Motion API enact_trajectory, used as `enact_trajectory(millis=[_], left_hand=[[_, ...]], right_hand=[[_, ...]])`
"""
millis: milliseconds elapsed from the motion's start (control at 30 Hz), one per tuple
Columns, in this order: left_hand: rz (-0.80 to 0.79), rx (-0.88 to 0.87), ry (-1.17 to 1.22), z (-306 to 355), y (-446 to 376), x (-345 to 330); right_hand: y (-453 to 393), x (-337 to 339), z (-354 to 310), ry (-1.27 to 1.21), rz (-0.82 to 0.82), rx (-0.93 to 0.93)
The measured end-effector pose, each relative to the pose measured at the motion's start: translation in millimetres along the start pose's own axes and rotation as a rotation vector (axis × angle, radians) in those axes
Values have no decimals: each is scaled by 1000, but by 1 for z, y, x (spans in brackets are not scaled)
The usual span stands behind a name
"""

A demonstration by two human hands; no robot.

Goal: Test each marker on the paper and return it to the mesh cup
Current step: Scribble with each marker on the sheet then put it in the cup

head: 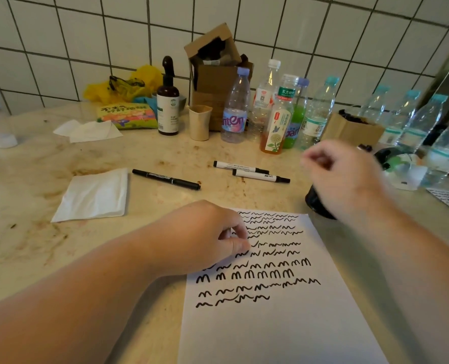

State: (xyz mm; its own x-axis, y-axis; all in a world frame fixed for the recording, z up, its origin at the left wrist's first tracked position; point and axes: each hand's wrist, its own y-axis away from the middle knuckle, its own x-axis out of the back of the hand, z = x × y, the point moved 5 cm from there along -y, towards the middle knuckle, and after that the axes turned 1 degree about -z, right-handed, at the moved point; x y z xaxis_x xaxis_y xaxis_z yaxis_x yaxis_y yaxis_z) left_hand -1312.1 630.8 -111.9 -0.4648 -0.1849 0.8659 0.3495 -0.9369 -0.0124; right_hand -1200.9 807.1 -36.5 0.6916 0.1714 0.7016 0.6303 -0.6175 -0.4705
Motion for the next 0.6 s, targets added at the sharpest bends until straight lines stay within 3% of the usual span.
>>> enact_trajectory(millis=[100, 300, 400, 600], left_hand=[[-5, 3, 2, 0, 0, 1], [-16, 1, -19, 1, 0, 2], [-18, -3, -22, 2, 0, 2], [-26, -22, -46, 4, 0, 3]], right_hand=[[-20, -45, 9, 243, -299, -28], [-49, -92, 22, 422, -458, -17], [-53, -104, 27, 402, -490, -55], [-60, -113, 26, 390, -378, -9]])
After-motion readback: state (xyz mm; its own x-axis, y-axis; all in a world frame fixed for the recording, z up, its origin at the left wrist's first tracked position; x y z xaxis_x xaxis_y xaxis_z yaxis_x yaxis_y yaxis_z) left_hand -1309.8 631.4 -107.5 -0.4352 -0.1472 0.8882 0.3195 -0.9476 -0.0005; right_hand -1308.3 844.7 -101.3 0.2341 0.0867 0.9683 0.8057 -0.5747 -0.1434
